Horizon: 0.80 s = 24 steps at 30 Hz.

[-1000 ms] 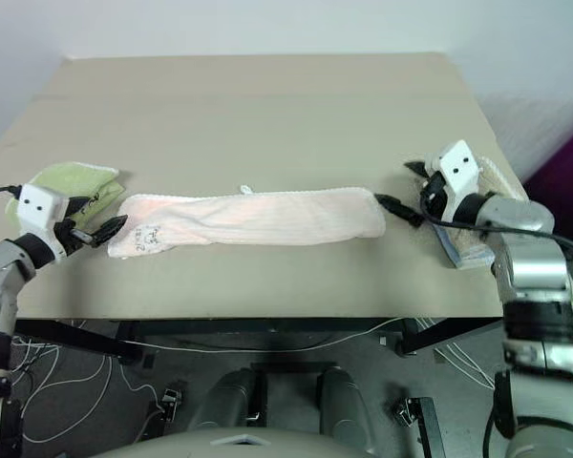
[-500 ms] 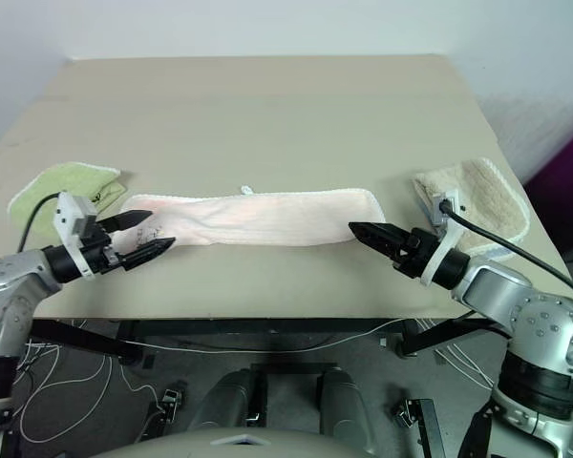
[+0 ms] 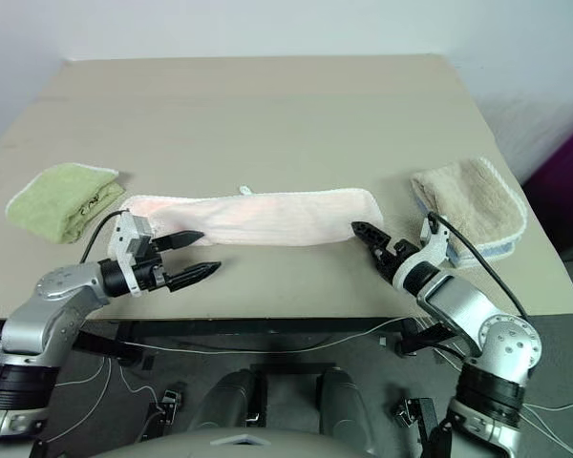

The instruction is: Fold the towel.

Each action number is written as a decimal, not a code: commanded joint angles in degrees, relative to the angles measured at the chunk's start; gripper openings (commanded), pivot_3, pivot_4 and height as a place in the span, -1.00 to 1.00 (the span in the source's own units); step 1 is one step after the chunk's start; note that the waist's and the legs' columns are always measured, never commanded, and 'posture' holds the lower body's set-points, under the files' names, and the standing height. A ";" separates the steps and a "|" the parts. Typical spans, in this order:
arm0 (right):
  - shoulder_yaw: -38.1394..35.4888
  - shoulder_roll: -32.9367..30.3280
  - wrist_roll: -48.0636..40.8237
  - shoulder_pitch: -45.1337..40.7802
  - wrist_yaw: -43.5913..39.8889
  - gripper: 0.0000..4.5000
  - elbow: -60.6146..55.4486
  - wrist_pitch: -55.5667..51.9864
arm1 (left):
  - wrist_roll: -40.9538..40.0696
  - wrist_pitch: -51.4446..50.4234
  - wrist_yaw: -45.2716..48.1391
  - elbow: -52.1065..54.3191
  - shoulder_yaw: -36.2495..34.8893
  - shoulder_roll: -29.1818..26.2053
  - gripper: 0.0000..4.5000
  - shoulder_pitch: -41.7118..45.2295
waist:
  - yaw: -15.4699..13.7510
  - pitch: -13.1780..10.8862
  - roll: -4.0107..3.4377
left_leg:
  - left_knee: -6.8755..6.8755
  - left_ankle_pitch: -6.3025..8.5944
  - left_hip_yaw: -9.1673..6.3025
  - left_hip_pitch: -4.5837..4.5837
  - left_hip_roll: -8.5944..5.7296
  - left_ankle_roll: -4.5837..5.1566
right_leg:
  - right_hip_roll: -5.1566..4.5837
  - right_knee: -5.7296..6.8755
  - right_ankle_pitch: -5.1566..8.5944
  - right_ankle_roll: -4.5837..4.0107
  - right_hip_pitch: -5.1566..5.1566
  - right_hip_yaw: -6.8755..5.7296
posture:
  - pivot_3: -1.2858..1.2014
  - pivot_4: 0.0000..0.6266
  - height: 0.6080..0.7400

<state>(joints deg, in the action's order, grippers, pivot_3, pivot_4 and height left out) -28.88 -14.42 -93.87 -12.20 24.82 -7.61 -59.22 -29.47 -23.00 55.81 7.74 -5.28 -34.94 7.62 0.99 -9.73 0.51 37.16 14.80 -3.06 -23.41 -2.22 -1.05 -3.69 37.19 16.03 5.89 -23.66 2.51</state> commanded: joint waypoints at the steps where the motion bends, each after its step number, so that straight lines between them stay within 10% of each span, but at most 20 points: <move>1: 0.54 1.13 -2.84 -2.26 3.33 0.99 2.74 5.11 | -0.21 1.39 -0.52 2.50 -0.67 0.17 1.00 0.80 | 0.03 0.00 0.00 | 0.00 0.00 0.00 0.00 0.01 0.00 | 0.02 0.00 0.00 0.00 0.00 -0.01 | 0.03 -0.52 1.00; 8: 1.75 0.45 -0.71 -3.76 2.86 0.91 8.35 8.50 | 0.13 2.03 -1.12 2.88 -0.55 0.42 1.00 0.32 | 0.03 0.08 0.09 | 0.02 0.00 0.01 0.22 0.02 0.01 | 0.03 -0.01 0.00 0.00 0.25 -0.04 | 0.03 -0.52 1.00; 21: 1.22 -0.64 -1.05 -3.20 2.02 -0.98 8.87 11.07 | 0.89 2.84 -1.83 2.45 0.56 1.85 1.00 0.28 | -0.06 0.17 0.19 | 0.02 0.01 0.00 0.26 0.02 0.02 | 0.01 -0.04 0.00 0.00 0.33 -0.02 | 0.03 -0.52 1.00; 24: 0.75 -2.54 -0.14 -3.06 0.66 -0.98 8.25 11.14 | 0.97 2.91 -1.79 2.02 0.77 2.04 1.00 0.53 | -0.23 0.17 0.18 | 0.03 0.01 -0.02 0.27 0.02 0.03 | 0.00 -0.08 0.00 0.00 0.36 -0.02 | 0.03 -0.52 1.00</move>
<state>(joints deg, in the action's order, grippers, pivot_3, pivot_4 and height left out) -26.74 -14.82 -95.42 -15.74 26.42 0.88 -49.42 -28.66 -20.98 53.95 8.47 -4.51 -33.02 7.39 0.76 -9.56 0.69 37.19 14.82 -3.08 -23.15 -2.20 -1.02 -3.70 37.11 16.03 5.89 -23.30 2.49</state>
